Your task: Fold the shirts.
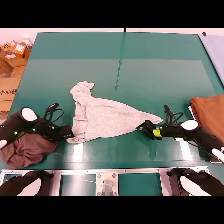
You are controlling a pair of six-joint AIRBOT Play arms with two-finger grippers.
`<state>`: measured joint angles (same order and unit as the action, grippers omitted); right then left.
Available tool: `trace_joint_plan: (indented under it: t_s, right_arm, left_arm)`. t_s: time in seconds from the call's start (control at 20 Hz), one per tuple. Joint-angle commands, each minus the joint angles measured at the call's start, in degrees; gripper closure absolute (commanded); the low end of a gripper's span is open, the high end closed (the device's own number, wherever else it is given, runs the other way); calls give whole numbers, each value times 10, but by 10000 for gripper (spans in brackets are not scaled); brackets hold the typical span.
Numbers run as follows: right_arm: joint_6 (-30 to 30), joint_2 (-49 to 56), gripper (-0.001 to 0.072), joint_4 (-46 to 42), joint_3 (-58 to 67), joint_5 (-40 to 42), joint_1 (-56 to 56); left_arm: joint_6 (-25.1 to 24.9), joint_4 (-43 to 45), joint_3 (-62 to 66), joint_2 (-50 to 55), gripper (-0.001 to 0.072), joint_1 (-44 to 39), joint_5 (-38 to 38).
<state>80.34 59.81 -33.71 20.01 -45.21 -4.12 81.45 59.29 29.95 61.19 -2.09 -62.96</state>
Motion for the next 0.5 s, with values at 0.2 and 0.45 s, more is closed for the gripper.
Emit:
trace_joint_plan:
  t_s: [0.2, 0.45]
  right_arm:
    - [0, 72, 665, 8, 63, 19, -19]
    - [0, 37, 703, 11, 120, -153, -5]
  left_arm:
    - [-57, -77, -26, -1, 686, 1, 32]
    - [-48, -37, -26, -1, 687, 1, 37]
